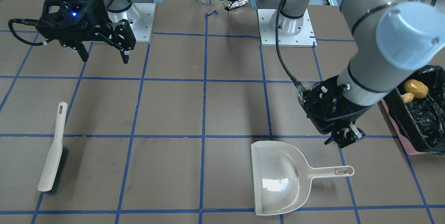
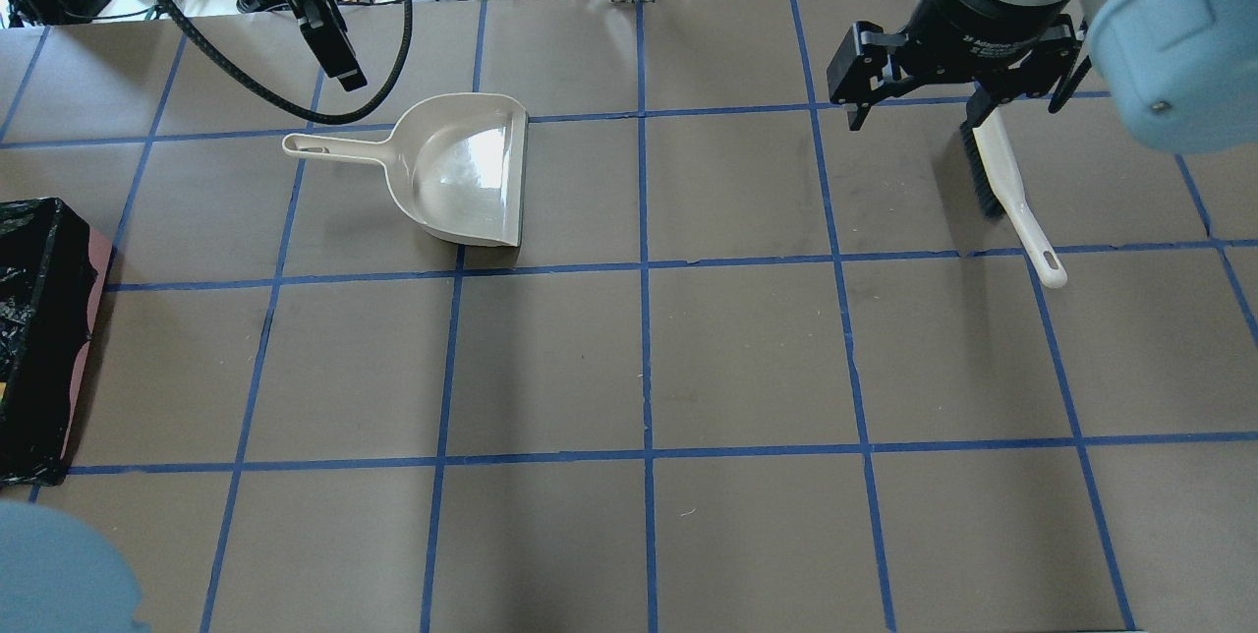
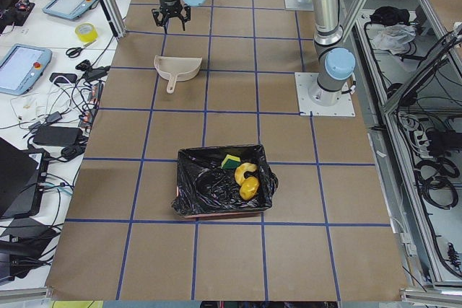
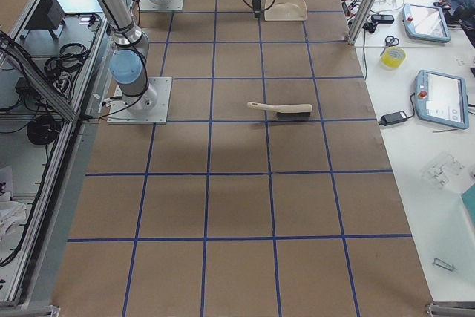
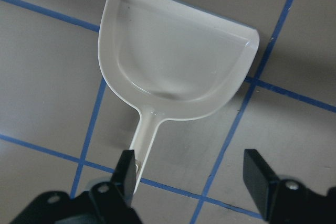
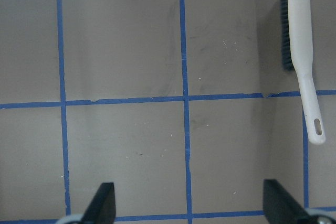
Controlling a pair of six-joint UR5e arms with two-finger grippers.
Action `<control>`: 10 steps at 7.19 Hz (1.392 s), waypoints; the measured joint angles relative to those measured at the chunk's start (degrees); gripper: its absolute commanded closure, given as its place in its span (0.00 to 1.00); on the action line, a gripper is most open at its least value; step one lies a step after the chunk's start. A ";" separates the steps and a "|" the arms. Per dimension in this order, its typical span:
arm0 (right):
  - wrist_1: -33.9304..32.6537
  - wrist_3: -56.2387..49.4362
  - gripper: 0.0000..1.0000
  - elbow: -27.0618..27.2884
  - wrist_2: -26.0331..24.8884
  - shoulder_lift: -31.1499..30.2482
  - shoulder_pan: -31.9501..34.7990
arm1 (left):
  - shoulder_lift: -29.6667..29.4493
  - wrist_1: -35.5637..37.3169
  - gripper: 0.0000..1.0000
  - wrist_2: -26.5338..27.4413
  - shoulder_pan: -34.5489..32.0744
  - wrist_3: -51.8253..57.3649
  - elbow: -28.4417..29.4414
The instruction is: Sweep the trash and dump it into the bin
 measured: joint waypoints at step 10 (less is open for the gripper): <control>0.00 0.00 0.00 0.00 0.00 -0.06 0.00 | 16.31 7.95 0.00 -0.15 0.05 -39.32 -18.55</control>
